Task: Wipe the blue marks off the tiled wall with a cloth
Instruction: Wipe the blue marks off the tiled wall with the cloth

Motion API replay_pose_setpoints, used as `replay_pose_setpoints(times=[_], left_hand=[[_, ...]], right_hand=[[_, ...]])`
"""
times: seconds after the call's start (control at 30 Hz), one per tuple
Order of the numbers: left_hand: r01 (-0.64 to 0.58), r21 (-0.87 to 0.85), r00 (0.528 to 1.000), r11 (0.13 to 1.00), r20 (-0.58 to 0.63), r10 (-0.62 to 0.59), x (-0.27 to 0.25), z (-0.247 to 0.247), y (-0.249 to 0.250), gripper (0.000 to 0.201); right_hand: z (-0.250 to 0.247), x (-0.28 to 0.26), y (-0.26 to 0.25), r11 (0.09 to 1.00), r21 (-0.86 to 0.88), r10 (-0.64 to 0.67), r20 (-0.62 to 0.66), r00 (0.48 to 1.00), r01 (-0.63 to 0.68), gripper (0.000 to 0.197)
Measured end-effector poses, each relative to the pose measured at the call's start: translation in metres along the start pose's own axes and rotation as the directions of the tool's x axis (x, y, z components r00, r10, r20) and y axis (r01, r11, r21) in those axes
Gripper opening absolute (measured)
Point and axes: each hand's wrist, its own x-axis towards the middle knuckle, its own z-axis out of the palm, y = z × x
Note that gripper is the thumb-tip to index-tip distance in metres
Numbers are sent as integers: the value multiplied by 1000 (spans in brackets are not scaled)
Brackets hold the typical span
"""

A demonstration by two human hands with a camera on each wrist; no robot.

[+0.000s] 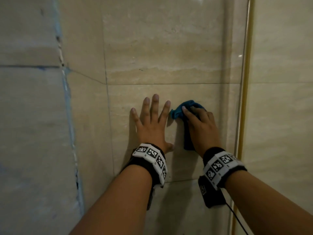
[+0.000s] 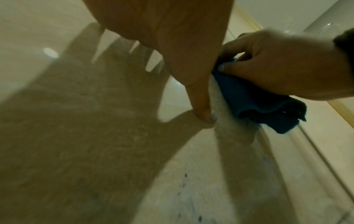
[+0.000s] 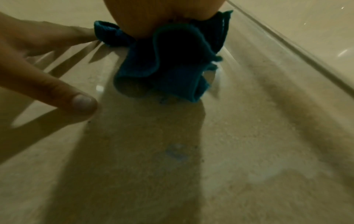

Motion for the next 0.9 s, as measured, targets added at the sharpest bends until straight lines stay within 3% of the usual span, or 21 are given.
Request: replay_pose_setpoints(times=[0.3,0.53,0.77,0.9], left_hand=[[-7,-55,996,998,-93,2,-25,33,-8,112],[-15,-42,991,999,-133,9,-18,44,-9,110],[9,-32,983,999,-181,-14,-18,48,-7,109],[42,-56,980,998,-191,-52,-25,52,-2,104]], right_hand=[[10,-7,-5,999,1,35,-50,998,-35,42],[21,-34,-2,990,-33,-143,-100,985,140,38],[17,-4,-5,997,73,44,-97,994,-37,32],[19,-20,-6,1000,-15,3,-38,999,-4,38]])
